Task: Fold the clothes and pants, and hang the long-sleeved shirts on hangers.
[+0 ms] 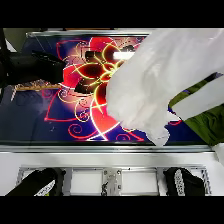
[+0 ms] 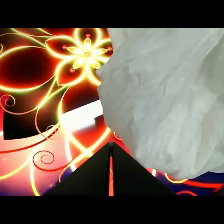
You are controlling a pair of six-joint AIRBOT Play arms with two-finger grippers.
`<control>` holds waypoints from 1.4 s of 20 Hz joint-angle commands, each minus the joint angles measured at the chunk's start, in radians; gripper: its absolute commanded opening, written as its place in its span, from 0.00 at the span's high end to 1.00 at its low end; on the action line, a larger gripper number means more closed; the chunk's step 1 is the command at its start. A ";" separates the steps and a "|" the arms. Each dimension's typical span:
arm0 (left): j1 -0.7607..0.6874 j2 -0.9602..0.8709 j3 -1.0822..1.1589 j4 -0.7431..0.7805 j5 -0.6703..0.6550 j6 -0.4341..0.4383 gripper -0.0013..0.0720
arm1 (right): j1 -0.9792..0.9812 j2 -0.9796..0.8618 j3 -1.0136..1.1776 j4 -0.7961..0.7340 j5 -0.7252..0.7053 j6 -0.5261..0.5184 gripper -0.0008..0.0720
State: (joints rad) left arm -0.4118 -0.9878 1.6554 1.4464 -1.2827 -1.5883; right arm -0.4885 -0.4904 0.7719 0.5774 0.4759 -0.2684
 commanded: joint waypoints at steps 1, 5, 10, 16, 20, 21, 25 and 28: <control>-0.002 -0.018 0.000 0.002 0.003 0.014 0.97 | -0.112 0.077 0.001 -0.082 -0.218 0.003 0.99; 0.024 -0.018 0.000 0.000 0.008 0.021 0.97 | -0.172 0.092 0.011 -0.108 -0.396 0.002 0.99; 0.072 -0.018 0.000 -0.002 0.007 0.021 0.97 | -0.173 -0.013 0.171 -0.114 -0.565 -0.193 0.99; 0.079 -0.018 0.000 -0.001 0.008 0.022 0.97 | -0.173 -0.235 0.494 -0.114 -0.713 -0.364 0.99; 0.079 -0.018 0.000 -0.001 0.007 0.021 0.97 | -0.173 -0.315 0.631 -0.114 -0.715 -0.365 0.99; 0.079 -0.018 0.000 -0.001 0.008 0.021 0.97 | -0.173 -0.331 0.657 -0.114 -0.715 -0.365 0.99; 0.079 -0.018 0.000 0.000 0.007 0.021 0.97 | -0.177 -0.389 0.770 -0.109 -0.715 -0.364 0.99; 0.079 -0.018 0.000 0.000 0.007 0.021 0.97 | -0.177 -0.426 0.828 -0.076 -0.715 -0.365 0.98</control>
State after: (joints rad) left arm -0.3344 -1.0050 1.6554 1.4456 -1.2755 -1.5661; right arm -0.6647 -0.8795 1.5375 0.4747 -0.2363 -0.6296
